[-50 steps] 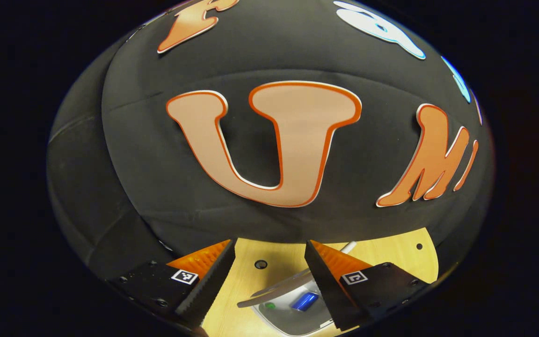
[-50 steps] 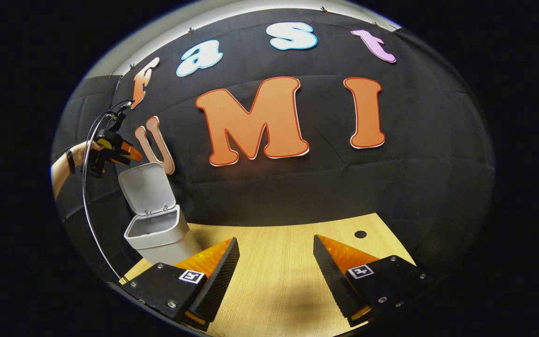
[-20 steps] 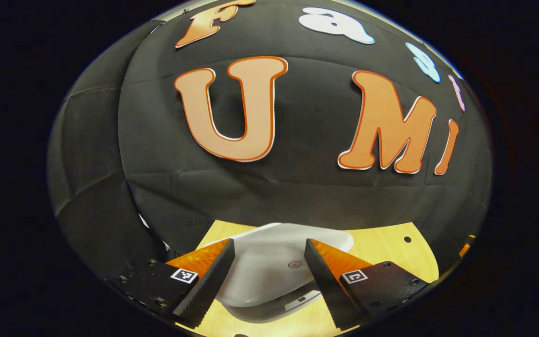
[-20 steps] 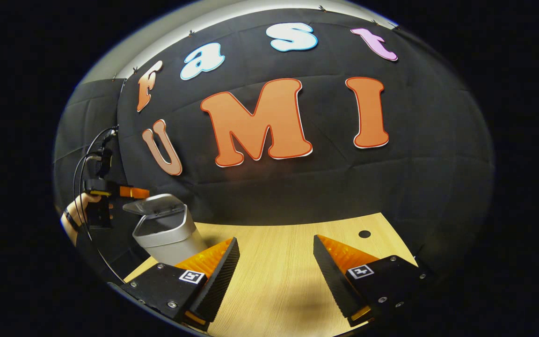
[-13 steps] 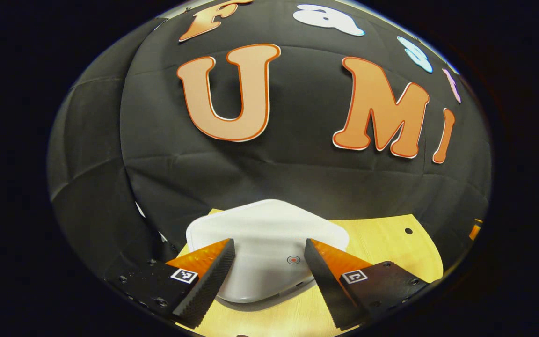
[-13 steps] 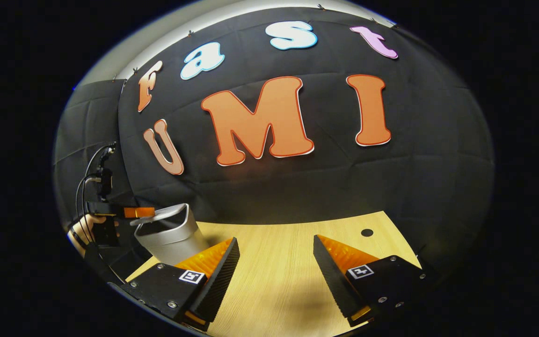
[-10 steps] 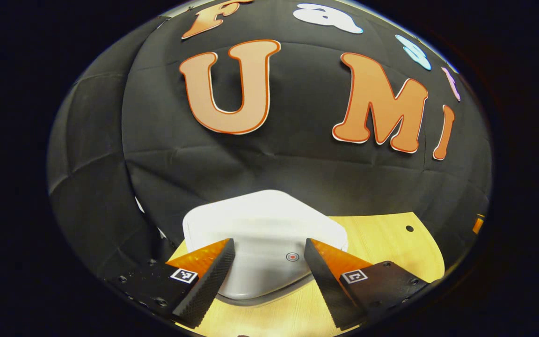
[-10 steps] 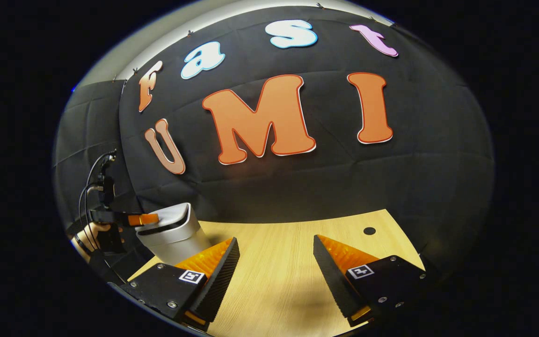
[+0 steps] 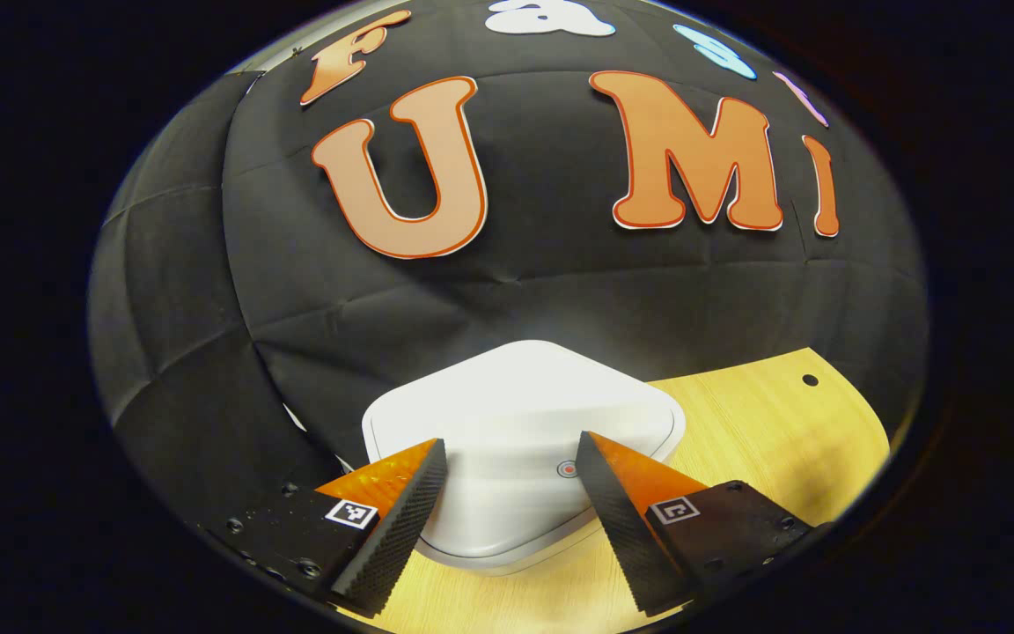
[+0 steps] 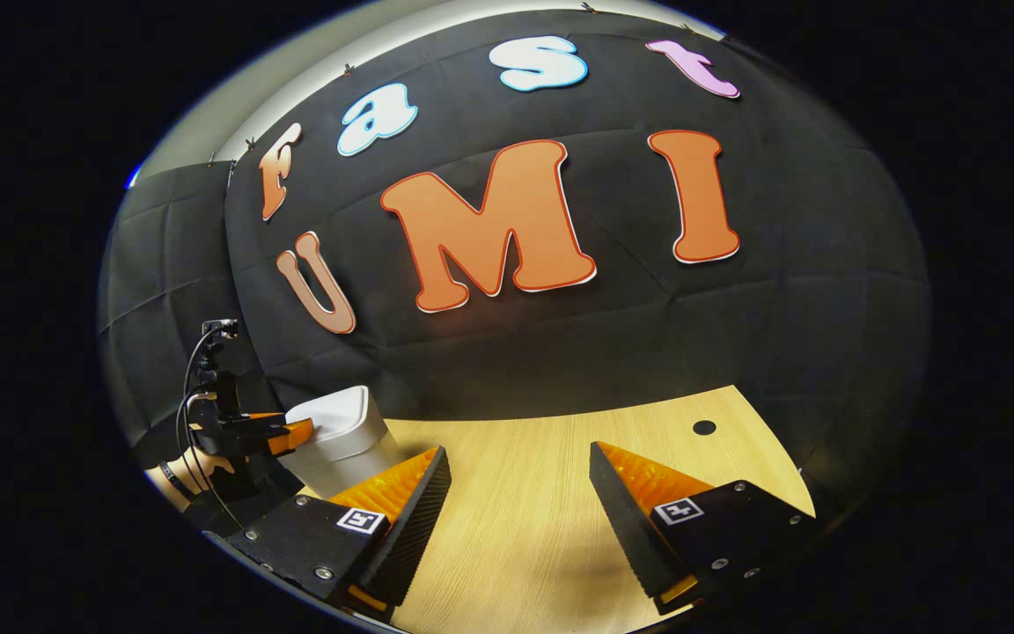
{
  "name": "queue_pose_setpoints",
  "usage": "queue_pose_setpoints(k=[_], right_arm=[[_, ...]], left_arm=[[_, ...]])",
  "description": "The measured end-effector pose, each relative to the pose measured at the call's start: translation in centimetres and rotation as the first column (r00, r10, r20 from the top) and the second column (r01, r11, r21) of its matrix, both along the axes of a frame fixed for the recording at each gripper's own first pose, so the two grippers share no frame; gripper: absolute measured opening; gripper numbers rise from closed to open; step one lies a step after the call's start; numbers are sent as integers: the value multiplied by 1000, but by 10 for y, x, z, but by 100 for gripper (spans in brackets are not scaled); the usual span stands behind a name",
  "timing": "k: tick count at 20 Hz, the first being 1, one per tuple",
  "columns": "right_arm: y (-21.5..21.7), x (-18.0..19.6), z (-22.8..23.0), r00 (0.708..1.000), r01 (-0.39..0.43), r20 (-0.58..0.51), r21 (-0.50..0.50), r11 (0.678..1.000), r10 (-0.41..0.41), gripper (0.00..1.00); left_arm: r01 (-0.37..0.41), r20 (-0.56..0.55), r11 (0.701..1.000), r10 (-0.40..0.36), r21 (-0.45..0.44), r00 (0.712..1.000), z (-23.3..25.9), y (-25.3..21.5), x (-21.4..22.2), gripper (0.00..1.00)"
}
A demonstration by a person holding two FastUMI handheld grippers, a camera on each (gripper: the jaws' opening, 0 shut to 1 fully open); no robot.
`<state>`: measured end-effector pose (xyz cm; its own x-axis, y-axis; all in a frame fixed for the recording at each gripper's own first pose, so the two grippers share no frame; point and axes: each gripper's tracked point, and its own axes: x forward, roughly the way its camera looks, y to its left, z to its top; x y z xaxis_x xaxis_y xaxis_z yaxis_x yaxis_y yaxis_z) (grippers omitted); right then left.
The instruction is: Press the lid of the desktop garbage bin to open it, pick up the crumpled paper on the desktop and throw it into the bin, then pick up the pop can on the desktop and drop it into the bin, and finally close the garbage bin lid.
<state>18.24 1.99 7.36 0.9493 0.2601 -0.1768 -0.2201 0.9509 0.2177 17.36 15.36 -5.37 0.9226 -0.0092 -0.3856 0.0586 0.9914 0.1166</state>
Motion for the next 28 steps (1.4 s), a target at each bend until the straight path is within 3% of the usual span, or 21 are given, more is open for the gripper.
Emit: queue_pose_setpoints(k=[3, 7, 13, 20, 25, 26, 28], right_arm=[[-5, -1, -2, 1000, 9, -1, -14, 1000, -9, 95], [-7, -1, -2, 1000, 17, -1, -13, 1000, -17, 95], [-6, 2, 4, 1000, 24, 12, -24, 999, -24, 95], [-7, 5, 11, 999, 38, 30, -25, 999, -37, 95], [-13, 2, 12, 997, 59, 50, -43, 997, -57, 95], [-15, 1, 12, 997, 66, 54, -49, 997, -63, 95], [-16, -1, 13, 995, 77, 63, -57, 995, -73, 95]], left_arm=[[-5, 30, 994, 8, -107, 1000, 6, -4, 4, 95], [-10, 32, 996, 13, -93, 999, 4, -1, 2, 92], [-26, 33, 999, 28, -48, 999, 10, -1, 1, 96], [16, 155, 997, -4, -73, 988, 61, -29, -11, 96], [29, 267, 996, -6, -85, 964, 95, -55, -35, 95], [39, 279, 995, -12, -89, 960, 100, -60, -41, 99], [51, 300, 994, -20, -96, 954, 109, -70, -55, 96]])
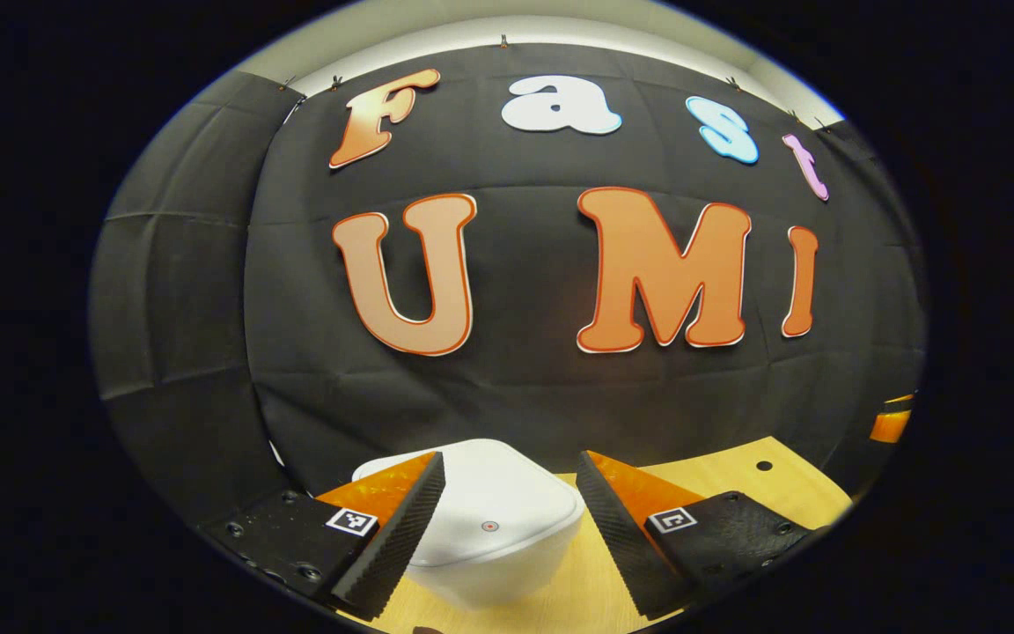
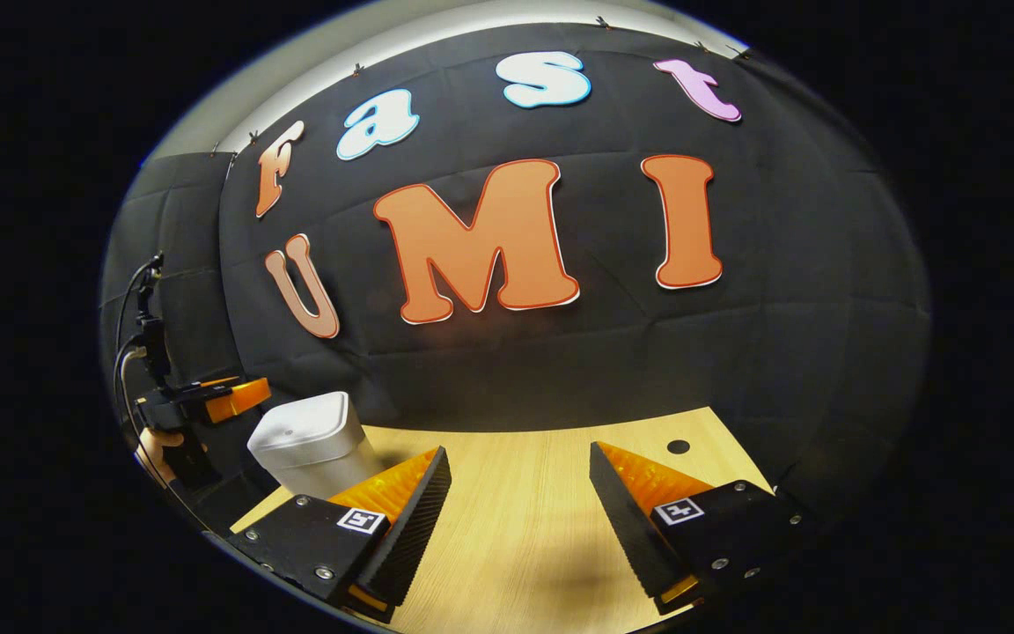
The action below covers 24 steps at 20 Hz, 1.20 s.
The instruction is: Press the lid of the desktop garbage bin to open it, pick up the crumpled paper on the desktop and throw it into the bin, then pick up the pop can on the desktop and drop it into the bin, and finally close the garbage bin lid.
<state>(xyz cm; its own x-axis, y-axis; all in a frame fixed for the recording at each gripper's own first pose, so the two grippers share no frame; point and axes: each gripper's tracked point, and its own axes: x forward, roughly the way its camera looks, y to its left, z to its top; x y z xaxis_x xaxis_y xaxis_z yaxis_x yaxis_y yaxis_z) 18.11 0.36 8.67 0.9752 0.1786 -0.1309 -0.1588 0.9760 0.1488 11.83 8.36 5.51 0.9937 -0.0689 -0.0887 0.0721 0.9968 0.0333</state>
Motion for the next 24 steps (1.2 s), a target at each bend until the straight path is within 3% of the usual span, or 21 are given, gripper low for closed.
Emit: queue_pose_setpoints(k=[5, 15, 19, 20, 21, 24], right_arm=[[-2, -7, -8, 1000, 20, 10, -35, 999, -19, 95], [-10, -23, -33, 992, 96, 103, -170, 981, -79, 95], [-10, -27, -38, 991, 109, 100, -167, 980, -93, 95], [-10, -27, -39, 990, 115, 101, -163, 980, -99, 100], [-11, -28, -38, 990, 118, 100, -159, 980, -103, 95], [-10, -33, -37, 988, 130, 104, -145, 981, -115, 95]], left_arm=[[44, 77, 997, -40, -56, 996, 13, -27, -30, 95], [87, 80, 994, -81, -73, 993, -26, -53, -56, 95], [96, 71, 992, -90, -81, 993, -31, -57, -61, 95], [98, 72, 992, -92, -83, 993, -30, -57, -62, 95], [99, 73, 992, -93, -82, 993, -29, -56, -63, 95], [105, 74, 991, -99, -85, 992, -29, -56, -65, 95]])
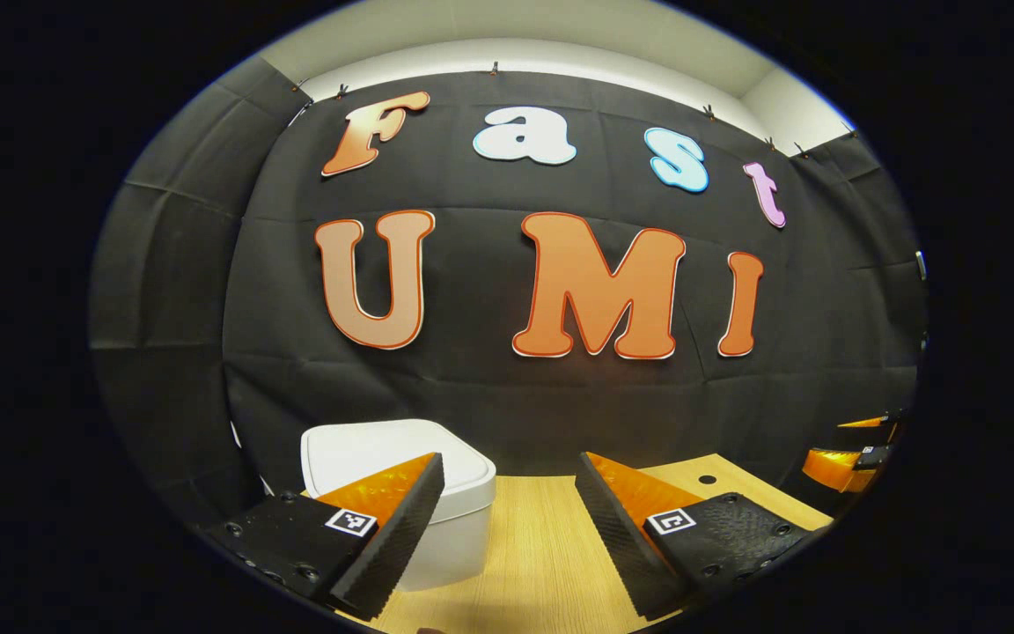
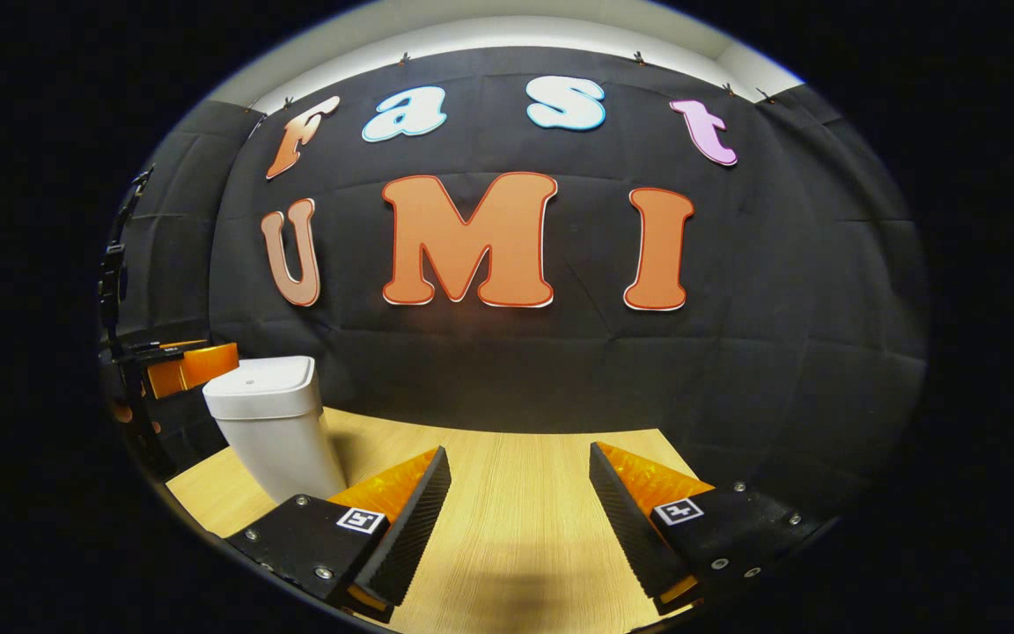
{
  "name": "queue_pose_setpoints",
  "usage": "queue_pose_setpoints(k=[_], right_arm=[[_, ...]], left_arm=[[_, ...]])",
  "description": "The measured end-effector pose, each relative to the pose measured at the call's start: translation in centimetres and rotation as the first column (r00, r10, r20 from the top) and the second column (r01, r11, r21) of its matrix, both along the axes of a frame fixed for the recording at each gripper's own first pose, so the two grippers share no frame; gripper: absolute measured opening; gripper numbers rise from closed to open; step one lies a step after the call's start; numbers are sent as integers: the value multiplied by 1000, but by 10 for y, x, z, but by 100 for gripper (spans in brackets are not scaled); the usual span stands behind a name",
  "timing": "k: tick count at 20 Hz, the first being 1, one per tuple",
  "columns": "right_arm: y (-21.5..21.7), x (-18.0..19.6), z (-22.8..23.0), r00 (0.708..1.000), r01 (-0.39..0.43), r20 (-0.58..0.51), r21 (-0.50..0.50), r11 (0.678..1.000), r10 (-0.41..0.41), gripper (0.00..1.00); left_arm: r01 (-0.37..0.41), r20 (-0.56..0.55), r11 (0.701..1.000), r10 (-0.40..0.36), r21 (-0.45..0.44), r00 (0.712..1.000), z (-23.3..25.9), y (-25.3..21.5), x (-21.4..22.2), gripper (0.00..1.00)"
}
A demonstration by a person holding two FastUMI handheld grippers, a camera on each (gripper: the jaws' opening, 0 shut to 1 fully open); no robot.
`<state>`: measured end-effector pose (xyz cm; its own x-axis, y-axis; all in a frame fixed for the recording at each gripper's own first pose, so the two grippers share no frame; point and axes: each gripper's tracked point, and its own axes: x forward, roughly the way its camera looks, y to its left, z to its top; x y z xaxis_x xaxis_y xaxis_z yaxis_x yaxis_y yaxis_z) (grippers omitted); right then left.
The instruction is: Press the lid of the desktop garbage bin to open it, pick up the crumpled paper on the desktop and throw it into the bin, then pick up the pop can on the desktop and drop it into the bin, and finally close the garbage bin lid.
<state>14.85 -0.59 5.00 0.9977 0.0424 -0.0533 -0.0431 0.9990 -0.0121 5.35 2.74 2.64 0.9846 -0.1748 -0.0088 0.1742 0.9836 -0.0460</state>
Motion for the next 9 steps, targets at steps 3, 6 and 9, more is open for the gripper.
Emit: queue_pose_setpoints(k=[3, 6, 9], right_arm=[[2, -2, 4, 1000, 11, 7, 6, 1000, -11, 95], [4, 0, 6, 1000, 15, 11, 19, 1000, -15, 95], [12, 3, 9, 1000, 10, 19, 24, 1000, -10, 95]], left_arm=[[4, -3, 1000, -4, 1, 1000, 0, 1, -1, 95], [6, -5, 1000, -6, 5, 1000, 1, 3, 4, 95], [4, -7, 1000, -4, 11, 1000, 2, 6, 6, 95]])
